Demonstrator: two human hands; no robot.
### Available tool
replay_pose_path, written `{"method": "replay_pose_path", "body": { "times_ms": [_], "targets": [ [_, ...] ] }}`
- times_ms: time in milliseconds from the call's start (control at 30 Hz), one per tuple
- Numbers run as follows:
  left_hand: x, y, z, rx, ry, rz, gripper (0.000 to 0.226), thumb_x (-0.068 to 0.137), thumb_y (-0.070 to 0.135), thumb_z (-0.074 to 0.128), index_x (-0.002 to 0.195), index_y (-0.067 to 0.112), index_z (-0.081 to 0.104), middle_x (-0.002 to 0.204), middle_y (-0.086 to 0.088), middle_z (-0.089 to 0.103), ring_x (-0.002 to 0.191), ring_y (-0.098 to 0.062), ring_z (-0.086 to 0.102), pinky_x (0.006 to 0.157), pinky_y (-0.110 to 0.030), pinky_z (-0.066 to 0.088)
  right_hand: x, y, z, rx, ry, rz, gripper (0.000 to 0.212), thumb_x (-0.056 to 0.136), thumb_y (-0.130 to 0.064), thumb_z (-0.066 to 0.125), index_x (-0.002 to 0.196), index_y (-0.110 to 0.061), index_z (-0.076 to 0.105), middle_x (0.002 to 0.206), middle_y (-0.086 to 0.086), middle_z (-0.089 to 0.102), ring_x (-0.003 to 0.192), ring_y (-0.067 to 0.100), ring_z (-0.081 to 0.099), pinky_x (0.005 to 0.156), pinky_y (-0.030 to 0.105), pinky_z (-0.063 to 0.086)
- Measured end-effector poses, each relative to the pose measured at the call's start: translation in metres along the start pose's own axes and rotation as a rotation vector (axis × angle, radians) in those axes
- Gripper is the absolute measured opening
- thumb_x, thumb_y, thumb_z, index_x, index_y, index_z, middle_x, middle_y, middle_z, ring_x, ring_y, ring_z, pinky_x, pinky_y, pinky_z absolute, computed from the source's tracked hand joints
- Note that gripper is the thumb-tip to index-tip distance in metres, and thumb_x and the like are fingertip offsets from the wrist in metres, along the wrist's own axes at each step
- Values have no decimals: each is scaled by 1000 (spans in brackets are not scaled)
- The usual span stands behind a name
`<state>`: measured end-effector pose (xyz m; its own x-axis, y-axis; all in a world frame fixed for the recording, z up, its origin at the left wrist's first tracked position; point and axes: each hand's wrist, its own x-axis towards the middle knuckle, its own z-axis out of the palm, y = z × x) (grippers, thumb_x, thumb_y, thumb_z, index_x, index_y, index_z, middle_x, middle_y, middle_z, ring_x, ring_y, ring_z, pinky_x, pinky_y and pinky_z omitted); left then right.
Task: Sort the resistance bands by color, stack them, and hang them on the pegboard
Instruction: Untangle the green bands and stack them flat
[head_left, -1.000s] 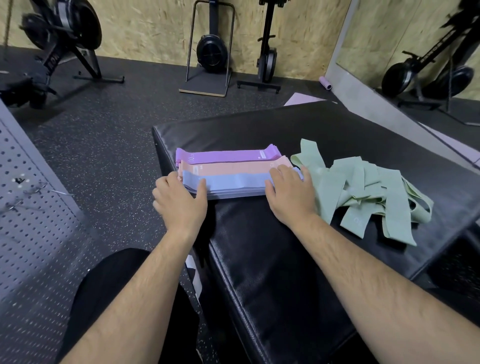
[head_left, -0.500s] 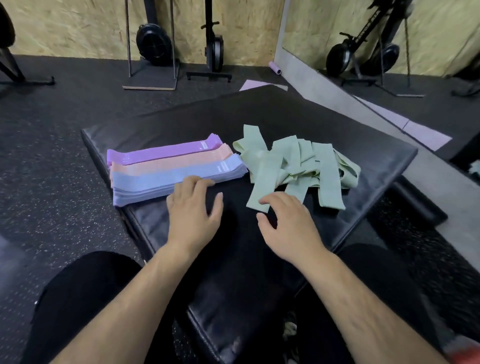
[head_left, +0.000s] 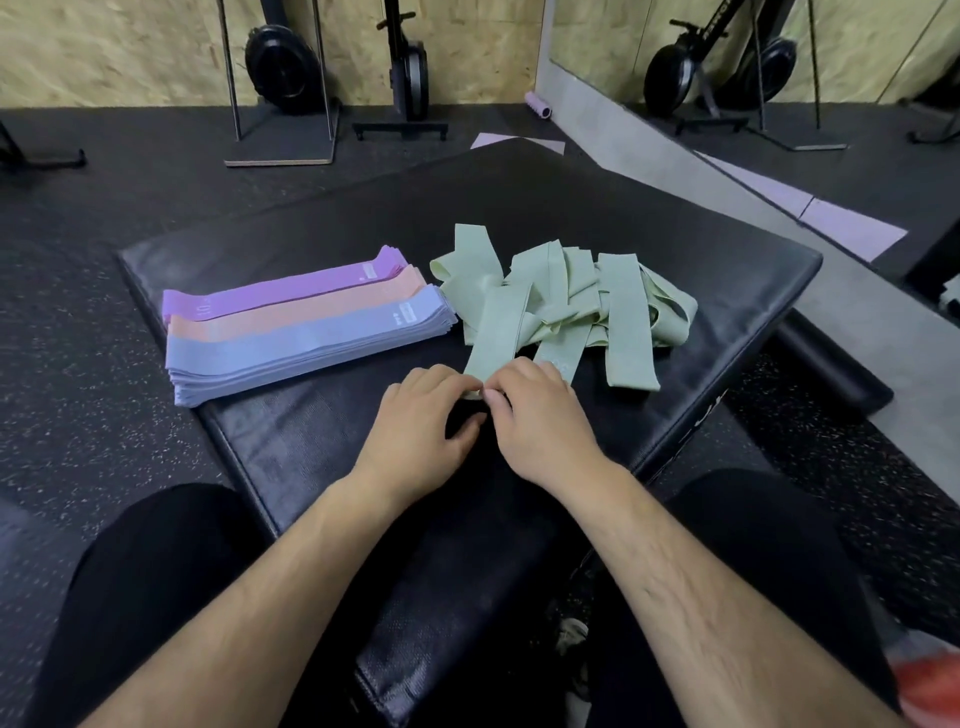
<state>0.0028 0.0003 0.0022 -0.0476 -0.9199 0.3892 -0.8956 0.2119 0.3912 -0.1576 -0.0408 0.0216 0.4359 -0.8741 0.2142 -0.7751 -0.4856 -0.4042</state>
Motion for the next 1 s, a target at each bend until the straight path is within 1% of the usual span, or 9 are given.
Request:
{"method": "replay_pose_path", "body": {
  "times_ms": [100,167,267,333,400,500,633,800,1000],
  "targets": [
    [2,2,-3,-104,13,-20,19,96,40,57,106,25,64,95,10,59,88,-14,54,78,-36,46,-1,-7,-8,27,-19,-50,19,104,-23,43,101,-17,61,106,-3,62,108,22,47,100,41,37],
    [1,4,-7,-231,14,-58,10,99,33,60,102,25,63,92,11,59,85,-8,54,78,-27,46,-4,-9,-15,94,-41,-49,19,104,-26,43,103,-18,60,102,-5,64,105,18,50,102,39,37],
    [-4,11,-16,-399,28,-115,5,99,21,63,94,24,62,87,14,65,84,-7,60,74,-19,46,-12,-6,-28,330,-120,20,18,100,-39,54,115,-30,57,102,-15,63,104,8,55,95,24,41],
    [-7,14,-20,-634,40,-239,13,97,16,64,87,23,59,79,9,67,72,-8,61,71,-24,49,-16,-3,-33,417,-150,35,30,96,-40,62,124,-36,53,102,-20,62,103,0,55,88,10,39],
    [-9,14,-26,-901,56,-365,15,94,22,65,82,25,57,76,0,67,66,-19,63,74,-41,53,-16,-2,-36,417,-135,11,27,95,-37,65,121,-36,57,100,-21,63,98,-3,56,82,6,38],
    [-13,10,-36,-1100,33,-417,11,88,29,65,82,23,59,78,-10,64,64,-26,60,75,-47,49,-14,-6,-42,471,-123,-20,4,97,-31,65,100,-31,65,89,-16,66,85,2,59,72,12,41],
    [-19,8,-46,-1072,2,-343,23,85,41,70,93,20,64,80,-7,65,66,-23,55,68,-41,47,-14,-18,-44,581,-140,-60,4,99,-29,63,96,-27,64,91,-5,67,84,12,60,75,21,45],
    [-29,1,-58,-1051,50,-424,13,97,23,65,91,12,60,75,-4,63,61,-17,54,61,-36,44,-12,-21,-47,617,-266,-27,12,92,-31,73,100,-30,65,95,-9,71,84,7,65,78,23,50],
    [-33,-30,-81,-1168,285,-633,16,101,6,56,86,12,55,72,-2,60,53,-12,49,49,-21,42,-11,-6,-60,343,-369,48,24,78,-41,84,90,-34,64,87,-15,69,74,2,61,74,28,50]
  ]
}}
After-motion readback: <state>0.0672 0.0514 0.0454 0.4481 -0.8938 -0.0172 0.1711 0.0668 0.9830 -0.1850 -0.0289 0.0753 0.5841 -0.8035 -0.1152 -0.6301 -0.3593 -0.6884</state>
